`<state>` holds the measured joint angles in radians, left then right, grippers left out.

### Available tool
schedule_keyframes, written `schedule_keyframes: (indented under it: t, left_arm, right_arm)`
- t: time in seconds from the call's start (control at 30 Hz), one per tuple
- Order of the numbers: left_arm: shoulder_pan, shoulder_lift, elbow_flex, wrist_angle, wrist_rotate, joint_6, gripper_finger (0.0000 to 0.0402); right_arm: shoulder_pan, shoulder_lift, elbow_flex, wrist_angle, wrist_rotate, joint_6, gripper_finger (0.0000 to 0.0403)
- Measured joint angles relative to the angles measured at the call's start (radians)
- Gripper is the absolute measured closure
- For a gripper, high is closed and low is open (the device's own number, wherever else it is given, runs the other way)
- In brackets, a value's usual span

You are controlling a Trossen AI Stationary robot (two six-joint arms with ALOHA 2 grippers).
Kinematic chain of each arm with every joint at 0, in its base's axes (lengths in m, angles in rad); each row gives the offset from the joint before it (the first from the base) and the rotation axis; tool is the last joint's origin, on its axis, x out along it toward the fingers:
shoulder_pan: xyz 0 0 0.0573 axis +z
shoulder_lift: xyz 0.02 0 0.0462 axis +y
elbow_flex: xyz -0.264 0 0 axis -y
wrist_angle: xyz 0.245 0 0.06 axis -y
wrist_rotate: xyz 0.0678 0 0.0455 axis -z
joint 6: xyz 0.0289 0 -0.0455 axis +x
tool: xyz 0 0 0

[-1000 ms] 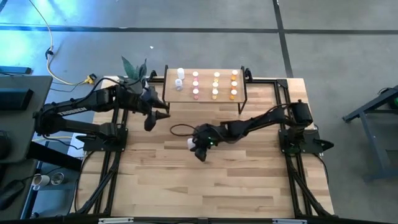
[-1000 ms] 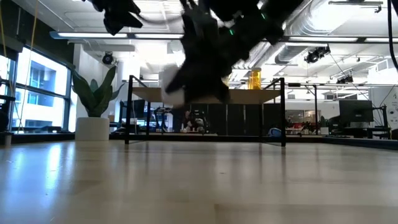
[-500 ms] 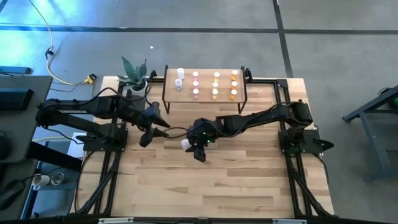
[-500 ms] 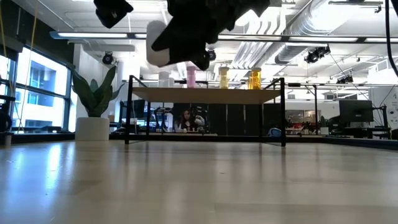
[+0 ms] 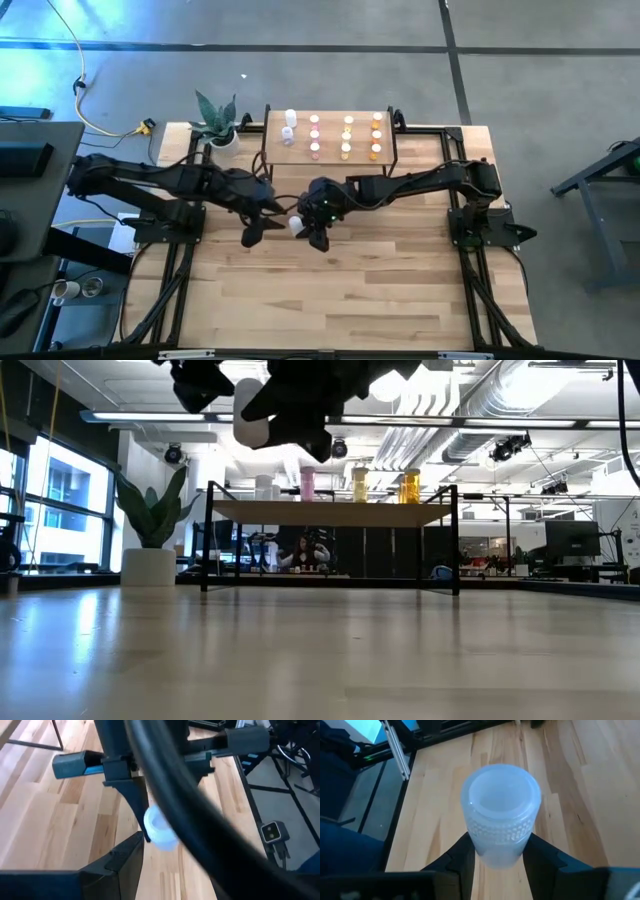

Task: Pick and place medicine bottles onto shelf by color
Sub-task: Put the white pill bottle aligned with the other white pill bottles on the shelf

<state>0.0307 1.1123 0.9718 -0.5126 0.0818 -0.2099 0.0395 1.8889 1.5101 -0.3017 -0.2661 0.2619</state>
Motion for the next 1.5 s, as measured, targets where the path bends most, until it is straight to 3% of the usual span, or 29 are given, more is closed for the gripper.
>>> schedule_keyframes:
  t: [0.5,1.03,1.37,1.5]
  left_arm:
    - [0.000,0.103,0.000,0.073,0.000,-0.004,0.0213]
    - [0.001,0.121,0.000,0.103,0.001,-0.023,0.0215]
    - [0.001,0.121,0.000,0.099,0.003,-0.022,0.0270]
    - [0.001,0.120,0.000,0.099,0.003,-0.015,0.0274]
  right_arm:
    - [0.001,0.000,0.000,-0.008,0.000,0.025,0.0284]
    - [0.001,0.000,-0.001,0.015,0.001,0.048,0.0284]
    - [0.001,0.000,-0.001,0.015,0.003,0.045,0.0284]
    - [0.001,0.000,-0.001,0.015,0.005,0.043,0.0284]
